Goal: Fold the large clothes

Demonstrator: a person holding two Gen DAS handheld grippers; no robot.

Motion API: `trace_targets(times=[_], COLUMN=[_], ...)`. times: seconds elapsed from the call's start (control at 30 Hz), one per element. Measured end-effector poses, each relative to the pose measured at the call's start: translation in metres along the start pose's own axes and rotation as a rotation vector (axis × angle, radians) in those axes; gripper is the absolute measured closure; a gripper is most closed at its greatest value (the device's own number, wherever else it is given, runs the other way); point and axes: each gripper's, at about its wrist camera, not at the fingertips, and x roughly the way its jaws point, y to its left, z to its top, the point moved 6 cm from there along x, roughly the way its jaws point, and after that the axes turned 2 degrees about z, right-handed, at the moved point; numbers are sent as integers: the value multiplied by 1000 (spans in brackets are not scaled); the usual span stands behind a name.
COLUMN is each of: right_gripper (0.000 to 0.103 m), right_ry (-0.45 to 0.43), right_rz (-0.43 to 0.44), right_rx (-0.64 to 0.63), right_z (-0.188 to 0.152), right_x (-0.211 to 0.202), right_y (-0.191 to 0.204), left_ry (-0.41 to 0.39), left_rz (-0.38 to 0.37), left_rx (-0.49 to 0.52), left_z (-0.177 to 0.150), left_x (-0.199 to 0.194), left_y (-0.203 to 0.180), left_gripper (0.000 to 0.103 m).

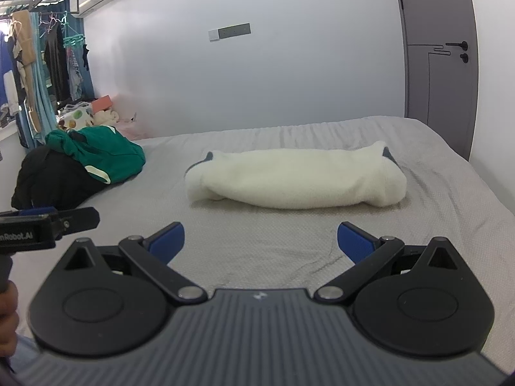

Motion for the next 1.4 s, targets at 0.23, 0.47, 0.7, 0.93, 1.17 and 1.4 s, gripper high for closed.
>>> trace_targets(times=[0.23, 0.47, 0.7, 0.93, 1.17, 1.4], right_gripper=[0, 0, 0, 0, 0, 0], right_ry=[5, 4, 6, 9, 11, 11], right_rz=[-1, -7, -9, -10, -9, -9], right_rx=[2, 3, 4, 2, 1, 1], right_z=[-1, -2, -2, -2, -3, -2], right_x=[1, 1, 1, 1, 2, 2], right_y=[0, -1, 0, -1, -1, -1], left_ry=[-1, -6, -6, -6, -6, -3], left_rz=[-2, -2, -7, -8, -8, -10], left_rx=[-3, 1, -2, -3, -4, -3], left_z=[0, -1, -1, -1, -2, -2], left_x=[0, 0, 0, 0, 0, -1], left_y=[0, -1, -1, -1, -1, -2], left_gripper=[0, 0, 0, 0, 0, 0])
